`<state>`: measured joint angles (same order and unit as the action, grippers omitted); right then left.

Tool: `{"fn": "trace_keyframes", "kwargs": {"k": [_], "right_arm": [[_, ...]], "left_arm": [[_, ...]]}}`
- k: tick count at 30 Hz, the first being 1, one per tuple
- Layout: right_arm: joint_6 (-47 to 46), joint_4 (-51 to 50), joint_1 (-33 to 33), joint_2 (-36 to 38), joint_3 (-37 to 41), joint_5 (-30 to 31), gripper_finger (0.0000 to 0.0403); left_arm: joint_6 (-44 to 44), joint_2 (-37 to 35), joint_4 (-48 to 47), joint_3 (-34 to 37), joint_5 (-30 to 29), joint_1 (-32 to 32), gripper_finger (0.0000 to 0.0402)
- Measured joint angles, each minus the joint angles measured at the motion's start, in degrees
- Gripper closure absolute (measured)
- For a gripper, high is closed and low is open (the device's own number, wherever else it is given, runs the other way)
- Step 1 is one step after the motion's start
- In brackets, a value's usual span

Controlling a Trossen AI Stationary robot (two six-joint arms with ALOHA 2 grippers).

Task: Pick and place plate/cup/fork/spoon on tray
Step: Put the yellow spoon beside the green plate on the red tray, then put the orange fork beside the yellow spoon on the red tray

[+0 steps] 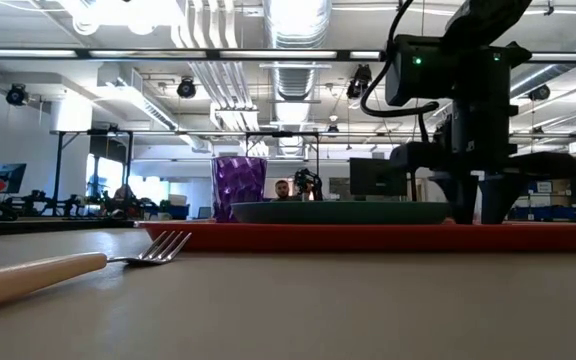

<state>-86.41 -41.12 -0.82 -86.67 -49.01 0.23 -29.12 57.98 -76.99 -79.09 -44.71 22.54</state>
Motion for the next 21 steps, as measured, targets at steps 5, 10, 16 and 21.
{"fn": "trace_keyframes", "kwargs": {"k": [5, 10, 16, 21], "right_arm": [[-0.07, -0.37, 0.02, 0.14, 0.0, 1.63, 0.0288], [0.05, -0.58, 0.02, 2.38, 0.02, 2.8, 0.0292], [-0.69, -0.71, 0.0, 8.46, 0.02, 2.95, 0.0288], [-2.5, 1.07, -1.51, 15.88, -0.16, 2.95, 0.0296]], "left_arm": [[0.0, 0.0, 0.0, 0.0, 0.0, -0.02, 0.0402], [0.0, 0.0, 0.0, 0.0, 0.0, 0.0, 0.0402], [0.0, 0.0, -0.02, 0.0, 1.05, -0.02, 0.0402], [-0.07, 0.2, -0.04, 1.16, 7.77, 0.01, 0.0402]]}}
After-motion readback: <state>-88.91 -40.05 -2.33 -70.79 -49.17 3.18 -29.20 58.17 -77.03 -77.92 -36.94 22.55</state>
